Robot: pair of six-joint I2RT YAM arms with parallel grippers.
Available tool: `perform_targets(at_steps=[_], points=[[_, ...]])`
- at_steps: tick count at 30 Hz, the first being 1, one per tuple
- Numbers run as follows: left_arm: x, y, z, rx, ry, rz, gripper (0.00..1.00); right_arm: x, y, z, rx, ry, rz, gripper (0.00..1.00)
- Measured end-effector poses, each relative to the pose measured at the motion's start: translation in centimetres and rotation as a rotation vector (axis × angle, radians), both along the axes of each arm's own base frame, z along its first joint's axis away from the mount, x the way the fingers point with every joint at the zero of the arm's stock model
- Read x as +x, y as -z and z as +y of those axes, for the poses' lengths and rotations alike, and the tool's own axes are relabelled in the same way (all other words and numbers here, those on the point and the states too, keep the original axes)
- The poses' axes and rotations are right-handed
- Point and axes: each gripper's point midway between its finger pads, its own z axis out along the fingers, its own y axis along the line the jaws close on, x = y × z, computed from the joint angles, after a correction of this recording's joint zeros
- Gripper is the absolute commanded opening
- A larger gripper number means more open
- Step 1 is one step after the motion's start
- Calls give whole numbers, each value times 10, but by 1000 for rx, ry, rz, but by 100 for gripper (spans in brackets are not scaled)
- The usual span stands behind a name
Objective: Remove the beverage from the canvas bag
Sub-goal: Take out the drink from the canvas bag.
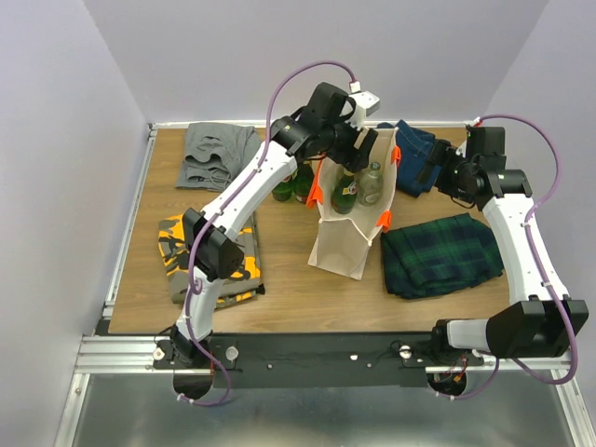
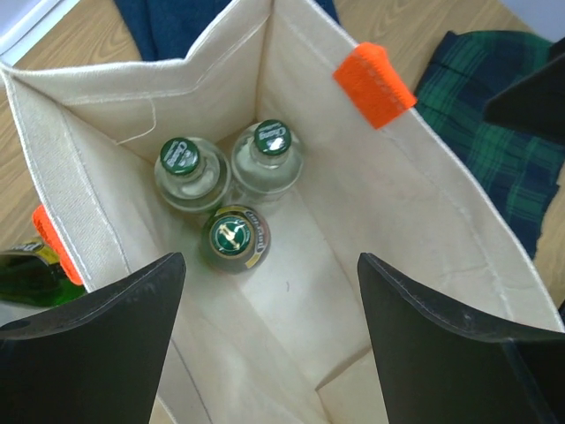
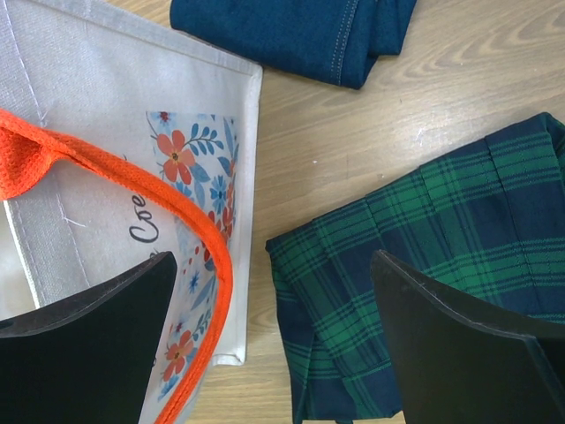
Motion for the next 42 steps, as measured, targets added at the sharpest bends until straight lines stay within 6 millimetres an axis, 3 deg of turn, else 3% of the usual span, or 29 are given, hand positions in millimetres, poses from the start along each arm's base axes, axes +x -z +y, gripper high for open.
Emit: perform_targets(at_steps=[7, 19, 27, 42], points=[[10, 18, 9, 59, -67, -2, 83, 1, 2, 0, 0, 0, 5, 100], [21, 41, 6, 93, -96, 12, 78, 4, 2, 0, 0, 0, 10, 100], [31, 45, 8, 94, -153, 4, 72, 5, 2, 0, 0, 0, 9, 100], [39, 54, 3, 74, -192, 18, 70, 5, 2, 0, 0, 1, 10, 100]])
